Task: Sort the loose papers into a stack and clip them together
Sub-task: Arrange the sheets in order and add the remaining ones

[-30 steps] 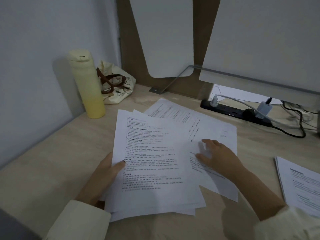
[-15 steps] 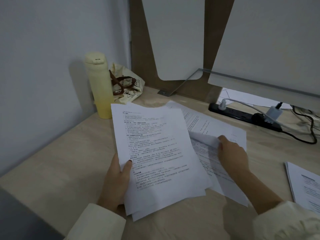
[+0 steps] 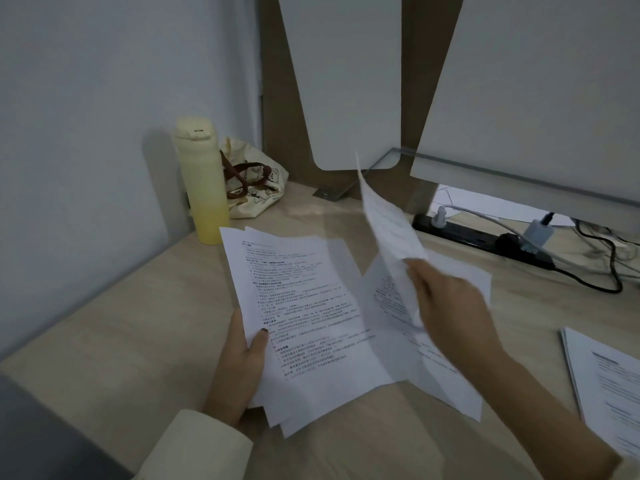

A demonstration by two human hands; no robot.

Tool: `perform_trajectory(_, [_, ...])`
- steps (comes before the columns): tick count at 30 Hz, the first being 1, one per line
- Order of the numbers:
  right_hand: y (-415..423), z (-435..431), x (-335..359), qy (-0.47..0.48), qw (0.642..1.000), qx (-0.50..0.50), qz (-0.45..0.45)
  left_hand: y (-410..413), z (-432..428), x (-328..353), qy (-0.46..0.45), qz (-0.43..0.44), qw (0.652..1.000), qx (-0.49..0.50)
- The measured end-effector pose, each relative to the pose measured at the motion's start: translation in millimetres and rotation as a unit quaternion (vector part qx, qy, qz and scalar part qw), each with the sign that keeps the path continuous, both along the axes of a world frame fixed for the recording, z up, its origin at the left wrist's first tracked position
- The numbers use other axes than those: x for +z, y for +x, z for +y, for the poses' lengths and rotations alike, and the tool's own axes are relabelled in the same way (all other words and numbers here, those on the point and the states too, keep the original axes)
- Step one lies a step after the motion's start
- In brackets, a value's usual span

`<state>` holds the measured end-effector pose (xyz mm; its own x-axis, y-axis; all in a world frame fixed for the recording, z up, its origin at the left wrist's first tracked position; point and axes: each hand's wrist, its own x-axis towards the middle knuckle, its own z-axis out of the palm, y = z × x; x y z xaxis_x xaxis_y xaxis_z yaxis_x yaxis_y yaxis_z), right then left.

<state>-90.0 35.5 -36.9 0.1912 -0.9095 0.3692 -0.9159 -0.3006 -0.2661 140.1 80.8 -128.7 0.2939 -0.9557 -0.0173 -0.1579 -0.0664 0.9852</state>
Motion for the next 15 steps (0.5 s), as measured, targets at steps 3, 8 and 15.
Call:
perform_trajectory(3, [38,26,-12,0.031,0.991,0.067,0.11,-2,1,-1,0.009,0.044,0.999,0.01])
perform_trajectory(8, [76,48,-42,0.142,0.969,0.2,0.041,-6,0,2,0.024,0.102,0.994,0.025])
perform_trajectory(15, [24,18,-40,0.246,0.925,0.054,-0.284,-3,-6,-6,0.079,0.005,0.997,0.0])
